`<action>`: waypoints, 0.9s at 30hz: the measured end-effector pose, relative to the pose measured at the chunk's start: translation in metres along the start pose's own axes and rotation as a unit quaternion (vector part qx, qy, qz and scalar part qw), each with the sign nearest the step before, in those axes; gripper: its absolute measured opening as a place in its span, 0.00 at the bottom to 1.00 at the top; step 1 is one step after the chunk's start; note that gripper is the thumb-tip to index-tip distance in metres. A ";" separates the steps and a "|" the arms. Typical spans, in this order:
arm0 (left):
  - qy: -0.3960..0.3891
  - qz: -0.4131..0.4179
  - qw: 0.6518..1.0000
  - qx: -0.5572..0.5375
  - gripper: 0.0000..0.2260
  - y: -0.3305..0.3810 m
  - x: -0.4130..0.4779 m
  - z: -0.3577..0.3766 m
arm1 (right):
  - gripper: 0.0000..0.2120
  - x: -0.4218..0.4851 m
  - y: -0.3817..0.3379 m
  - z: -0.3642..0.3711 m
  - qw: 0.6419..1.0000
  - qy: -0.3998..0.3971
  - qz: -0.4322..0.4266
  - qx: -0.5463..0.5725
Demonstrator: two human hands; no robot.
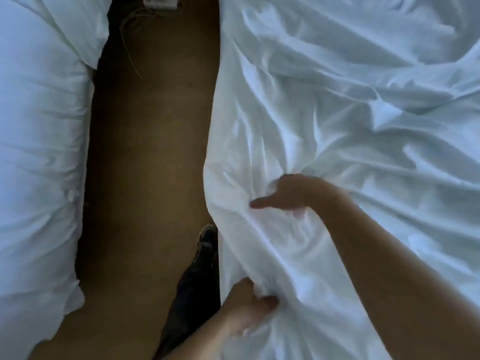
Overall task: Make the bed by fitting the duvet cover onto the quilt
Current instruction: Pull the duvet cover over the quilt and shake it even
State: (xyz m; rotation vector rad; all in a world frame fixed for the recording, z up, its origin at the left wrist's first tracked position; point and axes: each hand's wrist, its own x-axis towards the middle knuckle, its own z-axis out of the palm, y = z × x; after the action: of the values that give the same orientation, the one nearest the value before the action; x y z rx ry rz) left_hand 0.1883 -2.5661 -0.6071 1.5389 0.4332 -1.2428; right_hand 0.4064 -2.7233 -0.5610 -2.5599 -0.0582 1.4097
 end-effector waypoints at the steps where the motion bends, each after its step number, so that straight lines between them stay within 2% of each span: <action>1: -0.041 0.008 0.999 -0.001 0.25 0.013 0.001 -0.026 | 0.38 0.011 -0.004 -0.032 0.996 0.066 -0.009 0.057; 2: -0.051 0.028 0.997 -0.053 0.30 0.030 0.008 -0.053 | 0.38 0.026 -0.005 -0.061 0.971 0.208 0.003 0.119; 3: -0.036 0.045 0.987 -0.148 0.33 0.052 0.018 -0.083 | 0.36 0.041 -0.009 -0.082 0.919 0.353 0.022 0.176; 4: -0.018 0.062 0.966 -0.252 0.34 0.078 0.033 -0.113 | 0.38 0.055 -0.014 -0.092 0.887 0.427 0.042 0.172; 5: -0.007 0.068 0.936 -0.344 0.33 0.105 0.051 -0.143 | 0.44 0.070 -0.023 -0.091 0.902 0.396 0.089 0.145; 6: 0.005 0.058 0.915 -0.399 0.31 0.137 0.066 -0.168 | 0.44 0.084 -0.033 -0.079 0.937 0.312 0.123 0.103; 7: 0.013 0.044 0.917 -0.397 0.29 0.166 0.078 -0.184 | 0.38 0.093 -0.041 -0.067 0.956 0.243 0.144 0.080; 8: 0.030 0.028 0.933 -0.357 0.26 0.186 0.087 -0.191 | 0.30 0.099 -0.043 -0.058 0.962 0.220 0.144 0.077; 9: 0.053 0.027 0.951 -0.303 0.25 0.198 0.094 -0.191 | 0.23 0.100 -0.044 -0.058 0.958 0.240 0.129 0.095; 10: 0.073 0.038 0.962 -0.260 0.25 0.207 0.097 -0.186 | 0.18 0.101 -0.039 -0.067 0.942 0.298 0.096 0.119; 11: 0.101 0.068 0.964 -0.237 0.27 0.215 0.098 -0.182 | 0.11 0.100 -0.033 -0.086 0.910 0.382 0.065 0.149; 12: 0.149 0.127 0.957 -0.216 0.28 0.219 0.097 -0.180 | 0.05 0.100 -0.025 -0.104 0.857 0.490 0.035 0.158; 13: 0.220 0.187 0.940 -0.183 0.29 0.221 0.095 -0.184 | 0.05 0.098 -0.021 -0.118 0.786 0.594 0.026 0.167; 14: 0.264 0.238 0.922 -0.154 0.29 0.227 0.092 -0.190 | 0.08 0.098 -0.018 -0.127 0.726 0.665 0.035 0.171; 15: 0.267 0.281 0.911 -0.140 0.27 0.234 0.092 -0.198 | 0.08 0.101 -0.017 -0.124 0.708 0.684 0.056 0.167; 16: 0.224 0.273 0.922 -0.159 0.25 0.240 0.094 -0.203 | 0.05 0.109 -0.017 -0.112 0.750 0.641 0.075 0.147; 17: 0.164 0.224 0.942 -0.191 0.24 0.244 0.096 -0.205 | 0.04 0.115 -0.019 -0.094 0.824 0.551 0.092 0.095; 18: 0.106 0.146 0.961 -0.211 0.23 0.244 0.101 -0.208 | 0.10 0.123 -0.021 -0.077 0.894 0.432 0.106 0.059; 19: 0.060 0.067 0.975 -0.204 0.20 0.241 0.105 -0.209 | 0.16 0.130 -0.021 -0.068 0.933 0.333 0.127 0.054; 20: 0.027 0.017 0.983 -0.179 0.18 0.236 0.107 -0.208 | 0.19 0.137 -0.021 -0.071 0.939 0.303 0.138 0.087; 22: -0.020 0.001 0.993 -0.119 0.19 0.221 0.111 -0.203 | 0.22 0.138 -0.024 -0.083 0.927 0.302 0.148 0.166; 23: -0.019 0.007 0.995 -0.095 0.19 0.215 0.112 -0.199 | 0.23 0.128 -0.026 -0.084 0.920 0.324 0.130 0.181; 24: 0.017 0.021 0.997 -0.072 0.17 0.214 0.112 -0.196 | 0.22 0.113 -0.029 -0.077 0.901 0.371 0.104 0.198; 25: 0.094 0.044 0.993 -0.052 0.14 0.218 0.114 -0.197 | 0.20 0.090 -0.037 -0.064 0.869 0.444 0.090 0.199; 27: 0.289 0.101 0.952 -0.029 0.11 0.235 0.118 -0.208 | 0.14 0.035 -0.059 -0.007 0.790 0.569 0.134 0.183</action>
State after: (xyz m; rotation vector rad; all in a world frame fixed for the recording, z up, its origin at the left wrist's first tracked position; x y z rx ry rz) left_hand 0.5186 -2.5101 -0.6143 1.8355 0.6610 -0.5995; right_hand 0.4349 -2.6618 -0.5738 -2.6486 0.7039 -0.2772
